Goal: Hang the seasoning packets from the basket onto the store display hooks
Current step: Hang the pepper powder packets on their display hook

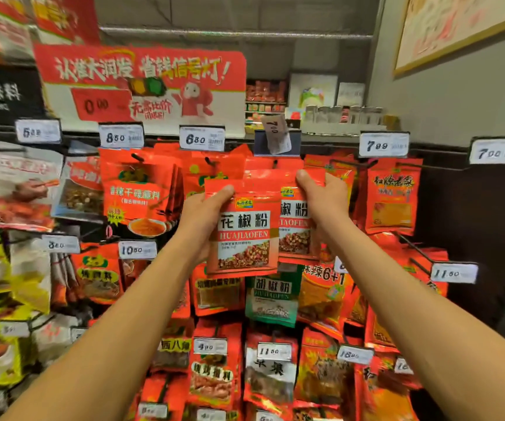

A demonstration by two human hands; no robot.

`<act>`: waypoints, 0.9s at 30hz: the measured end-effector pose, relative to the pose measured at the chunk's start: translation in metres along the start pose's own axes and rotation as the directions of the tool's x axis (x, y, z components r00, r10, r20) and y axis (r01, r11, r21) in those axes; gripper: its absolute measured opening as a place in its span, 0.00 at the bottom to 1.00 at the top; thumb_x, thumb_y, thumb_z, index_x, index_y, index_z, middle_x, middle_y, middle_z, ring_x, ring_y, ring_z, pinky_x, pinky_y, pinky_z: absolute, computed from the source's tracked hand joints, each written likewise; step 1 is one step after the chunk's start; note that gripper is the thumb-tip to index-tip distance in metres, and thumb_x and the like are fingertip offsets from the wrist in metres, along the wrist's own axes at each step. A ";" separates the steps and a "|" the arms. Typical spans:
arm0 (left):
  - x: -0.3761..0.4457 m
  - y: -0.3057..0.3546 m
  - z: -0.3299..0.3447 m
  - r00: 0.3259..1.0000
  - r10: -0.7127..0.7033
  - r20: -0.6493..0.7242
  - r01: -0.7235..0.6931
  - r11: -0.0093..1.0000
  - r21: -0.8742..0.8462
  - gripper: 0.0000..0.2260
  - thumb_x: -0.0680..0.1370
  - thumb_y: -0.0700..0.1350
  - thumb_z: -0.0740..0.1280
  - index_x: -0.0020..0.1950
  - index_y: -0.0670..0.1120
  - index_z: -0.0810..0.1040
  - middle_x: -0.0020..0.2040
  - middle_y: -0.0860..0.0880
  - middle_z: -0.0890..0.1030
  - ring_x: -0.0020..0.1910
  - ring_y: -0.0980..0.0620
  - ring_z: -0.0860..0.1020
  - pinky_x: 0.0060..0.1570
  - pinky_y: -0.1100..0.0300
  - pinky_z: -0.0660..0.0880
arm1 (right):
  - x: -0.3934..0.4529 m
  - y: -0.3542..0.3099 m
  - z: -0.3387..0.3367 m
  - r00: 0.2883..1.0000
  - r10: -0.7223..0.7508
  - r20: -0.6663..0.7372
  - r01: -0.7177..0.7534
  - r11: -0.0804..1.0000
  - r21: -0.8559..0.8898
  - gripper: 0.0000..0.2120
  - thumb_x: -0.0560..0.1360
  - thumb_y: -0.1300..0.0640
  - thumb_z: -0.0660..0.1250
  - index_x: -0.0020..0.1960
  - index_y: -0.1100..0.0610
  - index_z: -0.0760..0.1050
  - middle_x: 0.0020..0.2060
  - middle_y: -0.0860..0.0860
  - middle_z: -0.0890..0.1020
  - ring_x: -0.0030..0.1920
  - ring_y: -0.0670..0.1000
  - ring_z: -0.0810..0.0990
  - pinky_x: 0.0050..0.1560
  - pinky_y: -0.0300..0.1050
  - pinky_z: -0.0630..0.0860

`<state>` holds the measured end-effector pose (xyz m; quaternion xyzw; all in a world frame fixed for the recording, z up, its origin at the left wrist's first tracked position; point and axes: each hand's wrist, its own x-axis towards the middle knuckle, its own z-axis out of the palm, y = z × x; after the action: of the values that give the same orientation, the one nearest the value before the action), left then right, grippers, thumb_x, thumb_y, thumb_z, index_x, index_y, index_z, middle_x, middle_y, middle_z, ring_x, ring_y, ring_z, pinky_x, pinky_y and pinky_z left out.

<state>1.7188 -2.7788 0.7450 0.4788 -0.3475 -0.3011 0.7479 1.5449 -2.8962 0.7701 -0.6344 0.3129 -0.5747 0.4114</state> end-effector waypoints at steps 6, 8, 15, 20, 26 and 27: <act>0.016 0.011 0.005 1.000 0.012 0.013 -0.012 0.999 0.050 0.11 0.77 0.51 0.73 0.51 0.44 0.81 0.42 0.45 0.88 0.40 0.45 0.87 0.39 0.52 0.83 | 0.024 -0.014 0.023 0.998 0.057 -0.024 -0.058 0.998 -0.028 0.10 0.75 0.49 0.70 0.37 0.51 0.78 0.35 0.49 0.87 0.38 0.53 0.87 0.48 0.60 0.84; 0.019 0.012 0.006 1.000 0.017 0.014 -0.018 0.998 0.052 0.12 0.77 0.51 0.73 0.52 0.44 0.81 0.43 0.45 0.88 0.41 0.45 0.87 0.41 0.51 0.83 | 0.028 -0.012 0.027 0.996 0.070 -0.049 -0.073 0.996 -0.047 0.10 0.74 0.51 0.70 0.35 0.51 0.77 0.36 0.52 0.87 0.39 0.56 0.87 0.48 0.62 0.83; 0.030 0.013 0.003 1.000 0.020 0.020 -0.021 0.998 0.067 0.14 0.77 0.52 0.73 0.55 0.43 0.80 0.43 0.45 0.88 0.41 0.45 0.87 0.35 0.56 0.81 | 0.043 -0.007 0.040 0.992 0.082 -0.095 -0.089 0.993 -0.075 0.12 0.74 0.50 0.70 0.33 0.52 0.77 0.32 0.50 0.86 0.37 0.55 0.87 0.46 0.62 0.84; 0.037 0.008 0.004 1.000 0.028 0.006 -0.029 0.995 0.097 0.14 0.77 0.53 0.73 0.53 0.44 0.81 0.43 0.45 0.88 0.42 0.46 0.87 0.39 0.54 0.82 | 0.053 0.003 0.046 0.989 0.081 -0.125 -0.111 0.961 -0.253 0.16 0.78 0.42 0.68 0.38 0.53 0.78 0.40 0.52 0.85 0.45 0.58 0.84 0.53 0.59 0.81; 0.039 0.006 0.022 0.998 0.054 0.015 -0.055 0.992 0.112 0.11 0.78 0.54 0.72 0.47 0.46 0.81 0.37 0.50 0.87 0.34 0.53 0.86 0.27 0.63 0.78 | 0.055 0.015 0.034 0.988 0.048 -0.150 -0.096 0.940 -0.327 0.16 0.80 0.39 0.63 0.47 0.52 0.76 0.41 0.45 0.79 0.47 0.52 0.80 0.47 0.48 0.73; 0.040 0.005 0.027 0.998 0.059 0.024 -0.061 0.992 0.111 0.11 0.78 0.54 0.71 0.48 0.46 0.82 0.38 0.50 0.87 0.35 0.53 0.86 0.27 0.63 0.78 | 0.051 0.018 0.029 0.980 -0.025 -0.195 -0.041 0.944 -0.326 0.13 0.81 0.41 0.63 0.50 0.51 0.75 0.42 0.43 0.78 0.48 0.50 0.78 0.45 0.46 0.71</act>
<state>1.7212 -2.8219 0.7671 0.5059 -0.3858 -0.2636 0.7251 1.5827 -2.9447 0.7783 -0.6329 0.4460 -0.5727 0.2691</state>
